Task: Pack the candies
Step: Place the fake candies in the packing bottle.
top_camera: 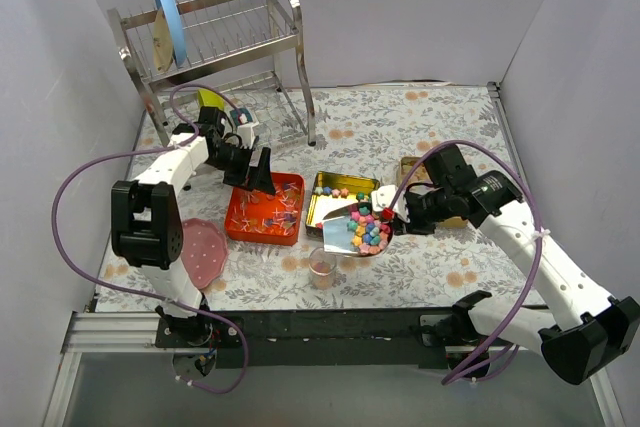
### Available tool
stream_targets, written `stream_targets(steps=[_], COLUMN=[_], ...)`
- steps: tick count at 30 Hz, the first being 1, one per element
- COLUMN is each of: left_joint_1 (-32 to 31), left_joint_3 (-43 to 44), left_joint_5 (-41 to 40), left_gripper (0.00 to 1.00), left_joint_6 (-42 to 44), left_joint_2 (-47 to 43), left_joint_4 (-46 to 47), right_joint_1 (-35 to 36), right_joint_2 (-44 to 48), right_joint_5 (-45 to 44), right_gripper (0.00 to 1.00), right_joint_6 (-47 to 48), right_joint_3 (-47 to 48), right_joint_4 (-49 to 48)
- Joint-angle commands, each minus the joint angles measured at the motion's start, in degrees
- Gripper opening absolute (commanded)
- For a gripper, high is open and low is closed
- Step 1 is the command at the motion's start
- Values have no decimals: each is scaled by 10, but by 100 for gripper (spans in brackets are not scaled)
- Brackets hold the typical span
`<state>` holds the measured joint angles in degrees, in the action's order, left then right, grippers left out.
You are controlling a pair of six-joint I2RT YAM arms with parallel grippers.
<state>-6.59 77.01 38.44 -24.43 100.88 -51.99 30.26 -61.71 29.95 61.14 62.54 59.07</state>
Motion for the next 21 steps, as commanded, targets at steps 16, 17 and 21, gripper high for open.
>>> stream_targets(steps=[16, 17, 21], left_joint_1=[13, 14, 15], left_joint_3=[-28, -27, -27], left_joint_5=[1, 1, 2], left_gripper=[98, 98, 98], left_joint_6=[-14, -15, -17], left_joint_2=[-68, -67, -68], left_joint_4=[28, 29, 29], right_joint_1=[96, 98, 107], right_joint_2=[-12, -12, -9], right_joint_5=[-105, -110, -127], right_gripper=[1, 1, 1], right_joint_6=[-15, -15, -15], right_joint_3=[52, 53, 50], right_joint_4=[-24, -25, -30])
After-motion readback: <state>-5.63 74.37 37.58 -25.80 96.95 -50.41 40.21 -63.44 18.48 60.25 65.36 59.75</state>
